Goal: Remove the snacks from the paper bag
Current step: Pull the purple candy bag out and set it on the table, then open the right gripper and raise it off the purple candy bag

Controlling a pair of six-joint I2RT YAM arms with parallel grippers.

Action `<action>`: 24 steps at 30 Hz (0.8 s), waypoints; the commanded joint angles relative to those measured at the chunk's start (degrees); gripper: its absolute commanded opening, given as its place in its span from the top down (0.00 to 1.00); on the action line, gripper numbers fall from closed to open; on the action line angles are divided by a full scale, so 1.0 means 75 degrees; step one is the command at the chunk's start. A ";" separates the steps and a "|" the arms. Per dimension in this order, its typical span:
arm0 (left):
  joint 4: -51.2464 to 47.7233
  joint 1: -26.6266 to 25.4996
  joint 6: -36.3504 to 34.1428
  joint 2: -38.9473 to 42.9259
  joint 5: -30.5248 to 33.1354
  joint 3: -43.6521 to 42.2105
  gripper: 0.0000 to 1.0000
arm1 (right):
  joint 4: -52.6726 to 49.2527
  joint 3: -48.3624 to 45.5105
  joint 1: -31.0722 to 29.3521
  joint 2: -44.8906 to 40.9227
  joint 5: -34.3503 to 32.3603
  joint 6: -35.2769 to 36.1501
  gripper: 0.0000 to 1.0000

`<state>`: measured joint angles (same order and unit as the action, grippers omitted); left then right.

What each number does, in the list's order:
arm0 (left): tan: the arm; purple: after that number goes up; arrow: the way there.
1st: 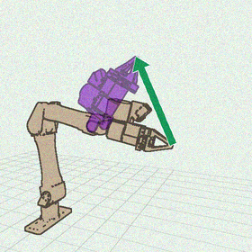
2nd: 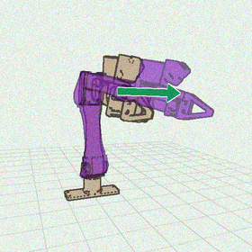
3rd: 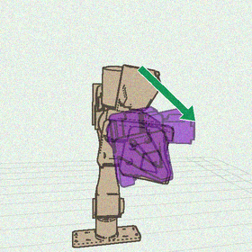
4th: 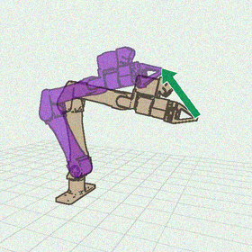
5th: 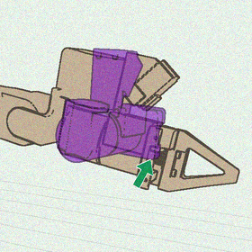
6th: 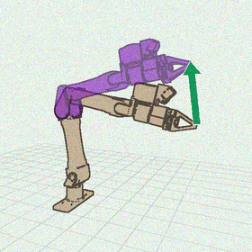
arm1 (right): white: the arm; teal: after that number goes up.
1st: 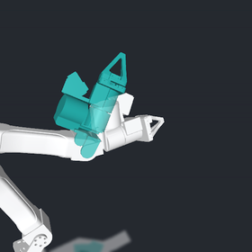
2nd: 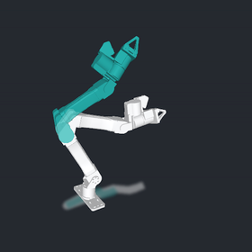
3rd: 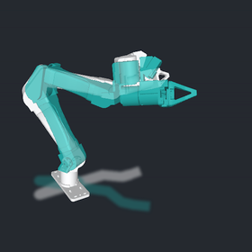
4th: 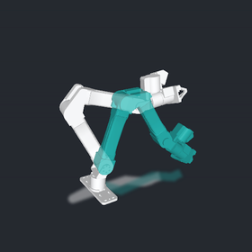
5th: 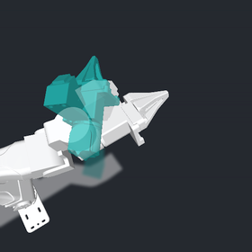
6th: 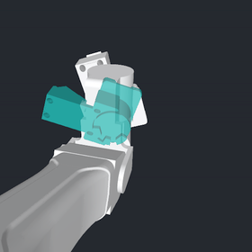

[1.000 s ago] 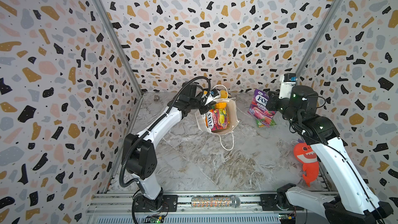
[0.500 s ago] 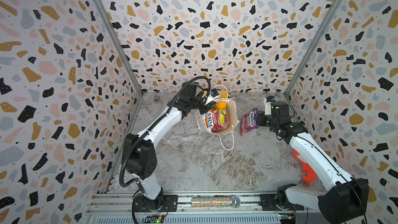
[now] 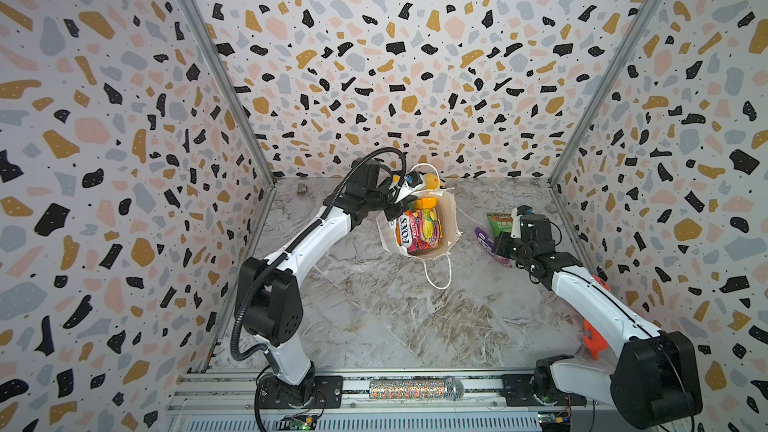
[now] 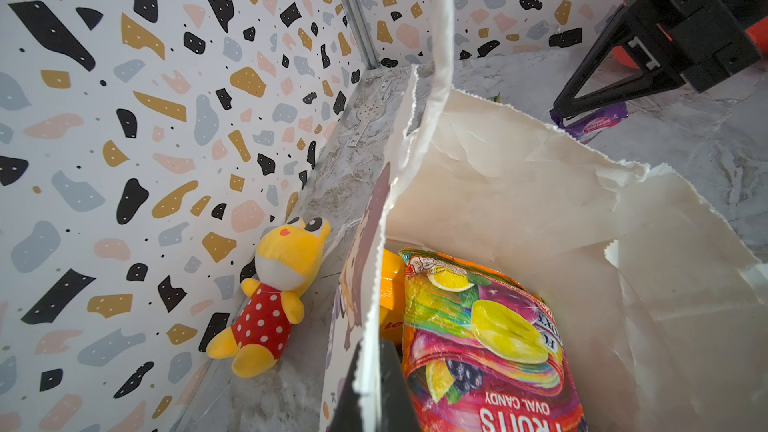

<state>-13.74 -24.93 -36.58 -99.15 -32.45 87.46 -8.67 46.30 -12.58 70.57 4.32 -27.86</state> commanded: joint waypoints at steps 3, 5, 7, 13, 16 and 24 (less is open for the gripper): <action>0.0407 -0.0054 0.0160 0.0187 -0.0269 -0.0036 1.00 | 0.0136 0.0366 0.0001 0.0110 0.0456 0.0563 1.00; 0.0404 -0.0053 0.0173 0.0200 -0.0274 -0.0014 1.00 | 0.0192 0.0487 0.0001 0.0116 0.0802 0.0719 1.00; 0.0410 -0.0055 0.0189 0.0213 -0.0256 -0.0013 1.00 | 0.0083 0.0689 -0.0019 0.0152 0.1054 0.0822 1.00; 0.0409 -0.0060 0.0200 0.0303 -0.0209 -0.0024 1.00 | -0.0354 0.1226 -0.0217 0.0217 0.1498 0.1160 1.00; 0.0437 -0.0051 0.0207 0.0330 -0.0197 -0.0059 1.00 | -0.0403 0.1362 -0.0327 0.0286 0.1369 0.1299 1.00; 0.0471 -0.0051 0.0269 0.0353 -0.0231 -0.0077 1.00 | -0.0465 0.1355 -0.0377 0.0779 0.0751 0.1363 0.68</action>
<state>-13.43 -24.93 -35.27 -99.11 -32.40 87.46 -9.96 55.37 -15.29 74.76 12.14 -18.65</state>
